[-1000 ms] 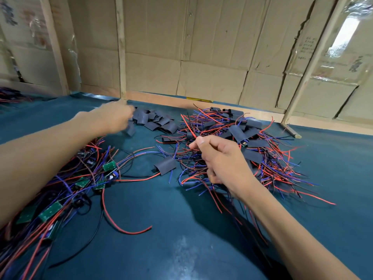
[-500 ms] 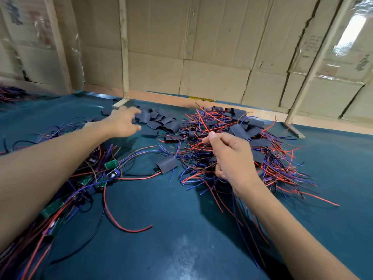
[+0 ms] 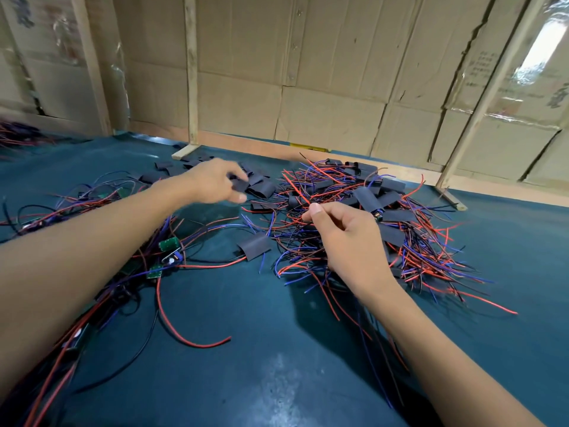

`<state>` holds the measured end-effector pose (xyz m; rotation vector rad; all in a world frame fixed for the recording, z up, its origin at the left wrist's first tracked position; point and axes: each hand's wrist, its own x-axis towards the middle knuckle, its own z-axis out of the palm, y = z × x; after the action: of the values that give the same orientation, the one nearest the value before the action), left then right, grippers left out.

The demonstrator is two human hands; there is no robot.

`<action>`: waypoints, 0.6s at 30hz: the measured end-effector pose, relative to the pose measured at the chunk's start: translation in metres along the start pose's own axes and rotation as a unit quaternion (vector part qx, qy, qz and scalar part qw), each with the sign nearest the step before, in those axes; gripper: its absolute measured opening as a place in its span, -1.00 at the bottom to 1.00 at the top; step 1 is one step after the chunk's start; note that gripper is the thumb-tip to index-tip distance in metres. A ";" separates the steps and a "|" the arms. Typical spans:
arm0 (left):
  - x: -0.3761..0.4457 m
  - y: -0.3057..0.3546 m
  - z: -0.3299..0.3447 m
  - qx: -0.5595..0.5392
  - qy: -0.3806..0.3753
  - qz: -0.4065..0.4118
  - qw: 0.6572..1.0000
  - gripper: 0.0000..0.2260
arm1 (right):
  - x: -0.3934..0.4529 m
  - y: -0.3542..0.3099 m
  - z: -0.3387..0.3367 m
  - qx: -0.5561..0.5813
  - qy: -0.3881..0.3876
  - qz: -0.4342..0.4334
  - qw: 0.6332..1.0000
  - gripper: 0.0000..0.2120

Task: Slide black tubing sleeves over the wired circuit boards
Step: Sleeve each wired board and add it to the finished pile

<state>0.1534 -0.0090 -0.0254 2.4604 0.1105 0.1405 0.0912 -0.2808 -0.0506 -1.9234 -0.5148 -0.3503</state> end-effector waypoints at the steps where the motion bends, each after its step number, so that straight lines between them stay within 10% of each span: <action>1: -0.010 0.006 0.003 -0.188 0.006 -0.010 0.982 -0.66 | -0.001 -0.001 0.000 -0.017 0.000 -0.016 1.000 -0.74; 4: -0.038 0.021 0.015 -0.629 -0.045 -0.017 0.776 -0.73 | -0.005 -0.003 -0.001 -0.064 0.010 -0.065 0.996 -0.77; 7: -0.053 0.030 0.024 -0.758 -0.077 -0.045 0.646 -0.85 | -0.008 -0.003 0.001 -0.104 0.031 -0.120 0.987 -0.79; 18: -0.064 0.033 0.038 -0.737 -0.150 -0.032 0.658 -0.69 | -0.003 0.006 0.000 -0.164 0.068 -0.228 0.957 -0.80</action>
<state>0.0969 -0.0654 -0.0394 0.7856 -0.0641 -0.1744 0.0918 -0.2829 -0.0566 -2.0646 -0.8520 -0.9090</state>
